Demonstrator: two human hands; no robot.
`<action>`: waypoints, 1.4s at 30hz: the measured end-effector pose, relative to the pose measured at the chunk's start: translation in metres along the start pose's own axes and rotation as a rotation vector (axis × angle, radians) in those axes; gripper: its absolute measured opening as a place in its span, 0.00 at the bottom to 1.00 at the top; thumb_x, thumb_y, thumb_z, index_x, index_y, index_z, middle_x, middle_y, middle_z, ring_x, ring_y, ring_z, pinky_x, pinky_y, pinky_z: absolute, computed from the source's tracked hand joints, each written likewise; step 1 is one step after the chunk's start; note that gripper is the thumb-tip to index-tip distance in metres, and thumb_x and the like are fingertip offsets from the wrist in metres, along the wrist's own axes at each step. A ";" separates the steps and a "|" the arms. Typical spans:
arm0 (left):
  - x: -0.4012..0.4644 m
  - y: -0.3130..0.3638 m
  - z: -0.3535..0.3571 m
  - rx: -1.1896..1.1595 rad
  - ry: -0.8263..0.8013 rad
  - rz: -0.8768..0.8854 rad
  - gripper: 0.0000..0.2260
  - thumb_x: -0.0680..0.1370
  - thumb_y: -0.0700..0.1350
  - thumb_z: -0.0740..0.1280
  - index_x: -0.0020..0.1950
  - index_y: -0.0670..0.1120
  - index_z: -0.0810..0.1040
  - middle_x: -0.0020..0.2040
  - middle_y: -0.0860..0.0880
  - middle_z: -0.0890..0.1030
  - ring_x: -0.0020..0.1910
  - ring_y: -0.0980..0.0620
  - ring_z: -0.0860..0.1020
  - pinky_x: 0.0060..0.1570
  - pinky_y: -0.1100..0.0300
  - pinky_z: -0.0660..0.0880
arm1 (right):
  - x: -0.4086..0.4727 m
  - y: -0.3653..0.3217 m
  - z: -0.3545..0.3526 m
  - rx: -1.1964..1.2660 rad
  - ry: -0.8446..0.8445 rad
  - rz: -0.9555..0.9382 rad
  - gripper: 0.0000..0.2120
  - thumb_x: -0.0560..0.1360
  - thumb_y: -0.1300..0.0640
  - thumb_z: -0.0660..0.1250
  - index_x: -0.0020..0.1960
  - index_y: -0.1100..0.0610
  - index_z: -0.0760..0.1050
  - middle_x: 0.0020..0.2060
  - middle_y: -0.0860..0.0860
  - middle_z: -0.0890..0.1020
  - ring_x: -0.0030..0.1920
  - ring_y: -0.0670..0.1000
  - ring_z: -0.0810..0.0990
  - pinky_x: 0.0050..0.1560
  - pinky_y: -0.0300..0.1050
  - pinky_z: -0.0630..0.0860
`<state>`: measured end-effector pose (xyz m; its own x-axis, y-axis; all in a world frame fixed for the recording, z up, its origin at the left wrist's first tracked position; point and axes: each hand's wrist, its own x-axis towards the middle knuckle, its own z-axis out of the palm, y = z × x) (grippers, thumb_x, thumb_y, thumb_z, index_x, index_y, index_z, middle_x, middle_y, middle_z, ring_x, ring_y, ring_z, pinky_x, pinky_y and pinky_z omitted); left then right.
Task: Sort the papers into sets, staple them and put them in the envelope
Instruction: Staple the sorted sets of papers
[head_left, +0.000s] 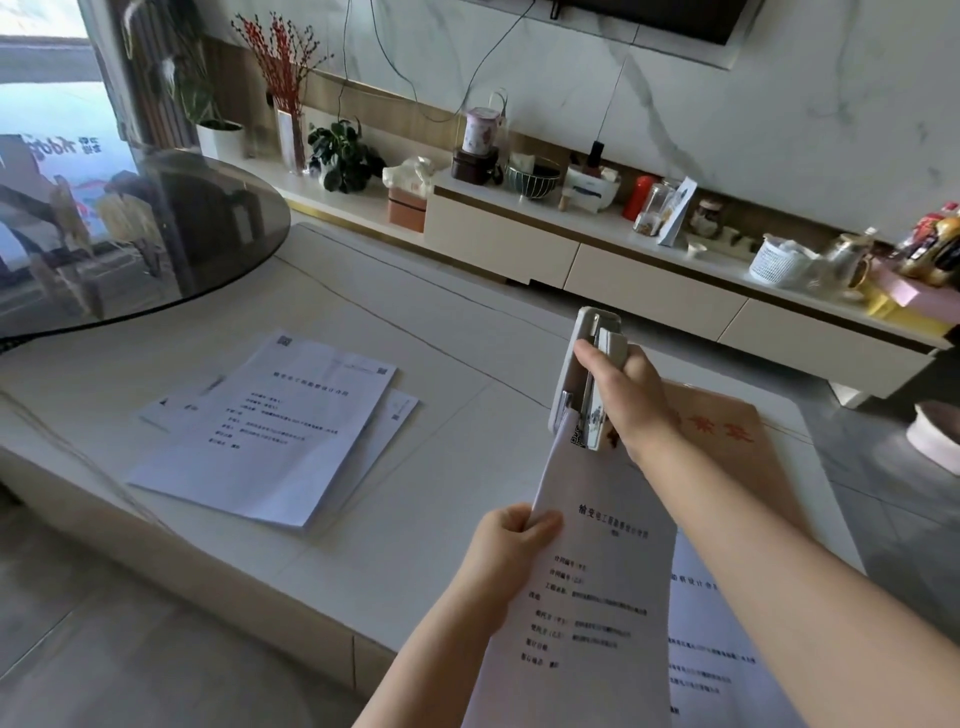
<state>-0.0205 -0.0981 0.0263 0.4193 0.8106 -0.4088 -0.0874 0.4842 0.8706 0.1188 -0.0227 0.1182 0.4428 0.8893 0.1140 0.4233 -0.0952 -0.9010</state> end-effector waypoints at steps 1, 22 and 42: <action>-0.001 0.000 0.001 0.003 -0.004 0.004 0.08 0.80 0.44 0.65 0.47 0.42 0.82 0.41 0.41 0.84 0.38 0.44 0.82 0.44 0.48 0.80 | -0.001 -0.001 0.001 -0.009 0.010 -0.006 0.15 0.76 0.46 0.66 0.47 0.58 0.76 0.38 0.50 0.79 0.38 0.48 0.77 0.37 0.40 0.72; -0.006 0.023 0.001 0.097 0.019 0.302 0.17 0.74 0.54 0.71 0.60 0.51 0.75 0.55 0.53 0.81 0.54 0.54 0.80 0.55 0.55 0.78 | -0.024 -0.016 0.010 -0.053 0.051 0.074 0.28 0.76 0.33 0.54 0.50 0.59 0.74 0.41 0.50 0.78 0.39 0.45 0.75 0.32 0.35 0.66; -0.013 0.026 0.002 0.133 0.139 0.636 0.13 0.75 0.48 0.72 0.36 0.46 0.70 0.27 0.59 0.63 0.29 0.59 0.59 0.30 0.66 0.57 | -0.049 -0.020 0.025 -0.014 -0.010 0.018 0.26 0.80 0.37 0.50 0.48 0.59 0.71 0.35 0.49 0.74 0.34 0.44 0.73 0.21 0.26 0.63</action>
<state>-0.0263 -0.0964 0.0544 0.2017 0.9643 0.1717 -0.1627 -0.1399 0.9767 0.0688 -0.0531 0.1199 0.4425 0.8919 0.0939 0.4263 -0.1171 -0.8970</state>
